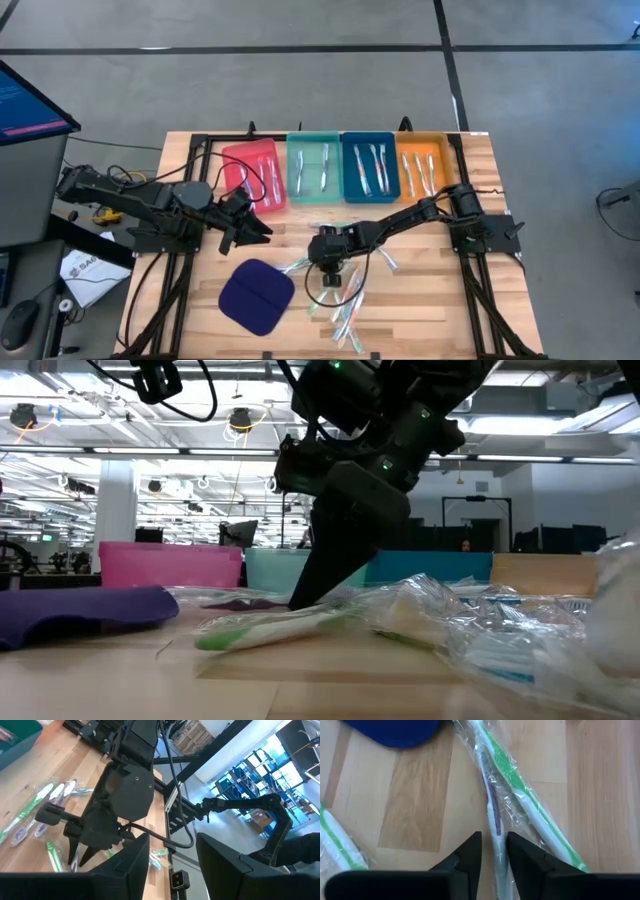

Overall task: Pick & Place Toothbrushes
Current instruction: Put the purple toothbrush into the green bin

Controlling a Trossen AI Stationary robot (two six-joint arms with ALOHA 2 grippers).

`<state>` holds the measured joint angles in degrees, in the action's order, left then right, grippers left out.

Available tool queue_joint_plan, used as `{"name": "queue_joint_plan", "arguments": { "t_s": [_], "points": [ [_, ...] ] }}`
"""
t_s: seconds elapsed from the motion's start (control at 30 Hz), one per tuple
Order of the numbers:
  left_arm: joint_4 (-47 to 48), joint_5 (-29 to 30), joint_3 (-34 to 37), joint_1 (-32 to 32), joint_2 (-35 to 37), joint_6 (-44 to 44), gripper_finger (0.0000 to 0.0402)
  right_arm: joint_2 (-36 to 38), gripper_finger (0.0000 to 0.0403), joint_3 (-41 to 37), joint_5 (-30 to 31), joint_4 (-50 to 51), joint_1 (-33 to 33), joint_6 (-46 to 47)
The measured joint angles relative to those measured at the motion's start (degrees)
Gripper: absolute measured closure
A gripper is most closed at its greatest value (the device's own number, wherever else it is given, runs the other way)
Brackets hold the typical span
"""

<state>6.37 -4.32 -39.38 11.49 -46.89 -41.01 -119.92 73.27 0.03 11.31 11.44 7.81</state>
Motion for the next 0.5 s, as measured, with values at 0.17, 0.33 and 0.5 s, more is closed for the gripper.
{"name": "queue_joint_plan", "arguments": {
  "t_s": [0.17, 0.33, 0.5],
  "points": [
    [-0.02, 0.00, 0.00, 0.00, 0.00, 0.00, 0.0243, -0.07, 0.0284, -0.14, 0.04, -1.47, 0.07, -2.69],
    [-0.01, 0.01, 0.00, 0.00, 0.00, -1.27, 0.0243, -2.28, 0.0233, 0.10, 1.51, -1.57, 0.04, -3.68],
    [-0.02, 0.00, 0.00, 0.00, 0.00, -3.02, 0.0243, -3.68, 0.0209, 0.36, 2.23, -2.21, 0.20, -2.46]
  ]
}}
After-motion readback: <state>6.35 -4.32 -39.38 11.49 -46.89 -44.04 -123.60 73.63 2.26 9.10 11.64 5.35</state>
